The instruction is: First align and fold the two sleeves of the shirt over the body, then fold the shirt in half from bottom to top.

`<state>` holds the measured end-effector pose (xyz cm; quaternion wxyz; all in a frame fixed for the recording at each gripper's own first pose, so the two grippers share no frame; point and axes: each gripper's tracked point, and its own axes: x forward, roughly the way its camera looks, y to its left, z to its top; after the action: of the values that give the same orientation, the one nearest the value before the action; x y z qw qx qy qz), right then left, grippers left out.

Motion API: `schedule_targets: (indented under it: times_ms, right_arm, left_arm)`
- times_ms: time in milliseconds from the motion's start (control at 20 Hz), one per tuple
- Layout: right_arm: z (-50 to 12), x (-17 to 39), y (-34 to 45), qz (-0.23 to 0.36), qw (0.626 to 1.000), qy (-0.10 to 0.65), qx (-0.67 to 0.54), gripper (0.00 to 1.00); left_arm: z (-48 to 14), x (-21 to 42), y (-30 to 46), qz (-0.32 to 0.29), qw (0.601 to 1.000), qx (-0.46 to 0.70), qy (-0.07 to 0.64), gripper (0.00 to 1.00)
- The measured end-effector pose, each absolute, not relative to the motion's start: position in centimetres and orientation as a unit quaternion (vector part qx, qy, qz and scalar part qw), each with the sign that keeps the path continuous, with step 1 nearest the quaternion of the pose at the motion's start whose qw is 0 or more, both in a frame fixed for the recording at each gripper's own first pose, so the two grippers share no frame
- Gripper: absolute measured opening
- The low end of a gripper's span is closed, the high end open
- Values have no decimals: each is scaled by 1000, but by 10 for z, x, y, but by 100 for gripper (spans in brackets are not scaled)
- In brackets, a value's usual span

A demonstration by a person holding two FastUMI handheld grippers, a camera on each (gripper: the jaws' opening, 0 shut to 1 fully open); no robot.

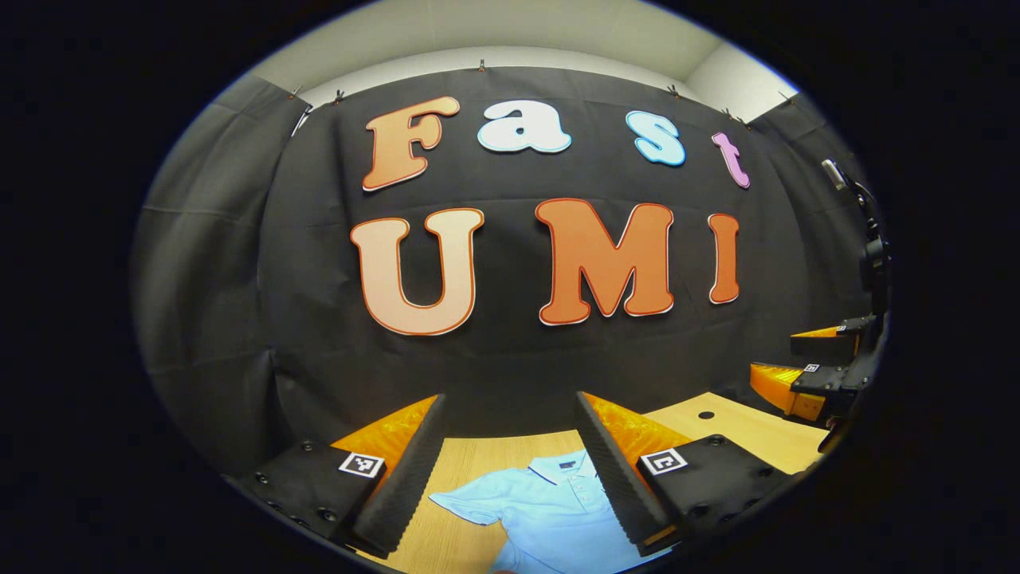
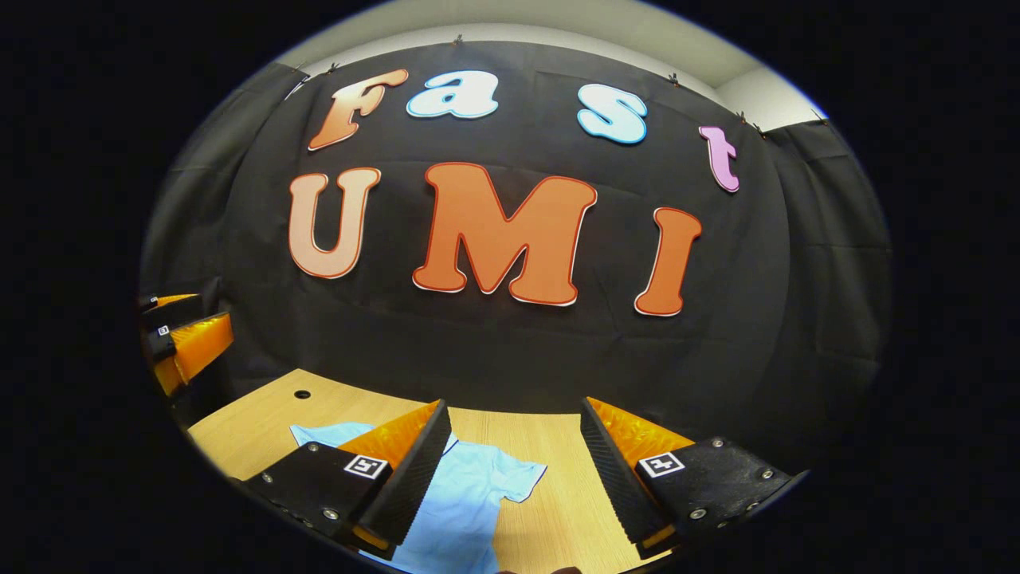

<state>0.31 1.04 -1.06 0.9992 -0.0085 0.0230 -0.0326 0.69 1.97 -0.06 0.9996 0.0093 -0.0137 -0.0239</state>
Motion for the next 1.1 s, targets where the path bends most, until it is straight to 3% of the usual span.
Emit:
schedule_targets:
  times_ms: [400,850,1100]
  right_arm:
    - [-43,32,4,-44,995,90,-5,98]
    - [-131,105,-14,-16,970,240,30,96]
    - [-186,142,-25,-11,950,310,36,89]
  left_arm:
    - [-5,9,21,-50,998,24,-19,100]
    - [-12,9,23,24,999,37,1,100]
    - [-12,13,22,52,997,51,6,100]
